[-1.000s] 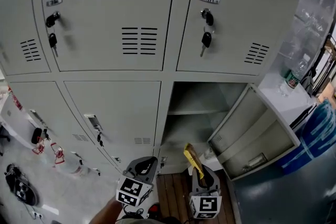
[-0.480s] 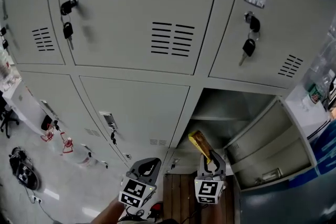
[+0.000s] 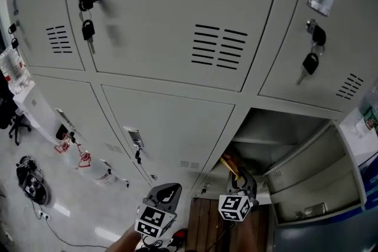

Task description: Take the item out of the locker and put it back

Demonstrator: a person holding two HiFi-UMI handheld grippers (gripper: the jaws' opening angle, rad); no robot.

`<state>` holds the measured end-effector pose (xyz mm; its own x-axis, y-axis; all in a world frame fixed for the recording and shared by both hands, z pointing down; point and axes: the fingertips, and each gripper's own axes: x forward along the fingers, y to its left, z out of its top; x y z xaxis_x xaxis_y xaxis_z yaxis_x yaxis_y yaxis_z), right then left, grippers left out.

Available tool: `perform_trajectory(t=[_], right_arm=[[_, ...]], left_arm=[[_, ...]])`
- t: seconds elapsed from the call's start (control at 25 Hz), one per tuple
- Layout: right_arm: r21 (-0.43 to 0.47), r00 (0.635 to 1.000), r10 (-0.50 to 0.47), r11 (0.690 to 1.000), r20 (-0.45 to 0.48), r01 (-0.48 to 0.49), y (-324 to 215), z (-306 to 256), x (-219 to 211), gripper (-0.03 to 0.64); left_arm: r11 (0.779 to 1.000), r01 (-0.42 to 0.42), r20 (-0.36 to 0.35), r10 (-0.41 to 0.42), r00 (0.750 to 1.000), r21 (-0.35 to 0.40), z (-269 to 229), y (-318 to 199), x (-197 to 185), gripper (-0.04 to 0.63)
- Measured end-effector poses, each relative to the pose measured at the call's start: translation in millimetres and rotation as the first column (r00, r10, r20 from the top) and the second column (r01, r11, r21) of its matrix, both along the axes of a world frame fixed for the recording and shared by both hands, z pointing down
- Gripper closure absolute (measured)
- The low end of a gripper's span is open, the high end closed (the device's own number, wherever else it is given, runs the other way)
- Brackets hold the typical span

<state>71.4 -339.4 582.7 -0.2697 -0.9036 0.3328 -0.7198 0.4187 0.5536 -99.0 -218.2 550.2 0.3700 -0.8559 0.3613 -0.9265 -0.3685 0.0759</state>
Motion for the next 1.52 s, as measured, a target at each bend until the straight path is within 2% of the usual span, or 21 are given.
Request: perform_trajectory(t=[0.16,0.36,0.68,0.8,0.96,1.04,1.12,1.52], right_arm=[[-0.008,0.998,-0.003,1.000,-0.058,0.003,-4.5,19.7,-6.3,0.529],[0.042,0.988,-0.002,0.999,-0.154,0.009,-9.3,35.5,-12.4,0.525],[0.011,0.984,-0.038,0.999,-0.173,0.040,-5.8,48.2,-21.1,0.499],[0.002,0.987,-0.043,0.999,-0.156,0.044,-5.0,48.5,-21.3,0.497],[-0.057,0.996,-0.065,0.996,-0.054,0.062,-2.9,46.6,-25.5,0.451],[-0.095,0.996,-0.088,0.992,0.009,0.089,-0.5,44.9,-30.6,0.344],[-0.112,0.994,-0.099,0.988,0.043,0.103,0.6,42.5,-33.6,0.323],[-0.120,0.995,-0.090,0.988,0.031,0.093,4.6,36.5,-30.3,0.314]], left_arm=[[1.000,0.015,0.010,-0.015,1.000,-0.013,6.5,-0.4,-3.6,0.572],[0.999,0.024,0.015,-0.024,1.000,-0.026,11.2,-0.6,-5.4,0.572],[0.999,0.025,0.013,-0.024,1.000,-0.044,17.4,0.4,-6.1,0.572],[0.998,0.021,0.011,-0.020,1.000,-0.051,19.6,1.9,-6.0,0.572],[0.998,0.020,0.008,-0.019,1.000,-0.056,21.4,3.3,-6.5,0.574],[0.998,0.017,0.007,-0.016,1.000,-0.058,21.9,3.5,-6.1,0.574],[0.998,0.013,0.006,-0.013,1.000,-0.058,21.8,3.3,-4.9,0.572],[0.999,-0.001,0.003,0.001,1.000,-0.034,13.4,-0.3,-0.3,0.572]])
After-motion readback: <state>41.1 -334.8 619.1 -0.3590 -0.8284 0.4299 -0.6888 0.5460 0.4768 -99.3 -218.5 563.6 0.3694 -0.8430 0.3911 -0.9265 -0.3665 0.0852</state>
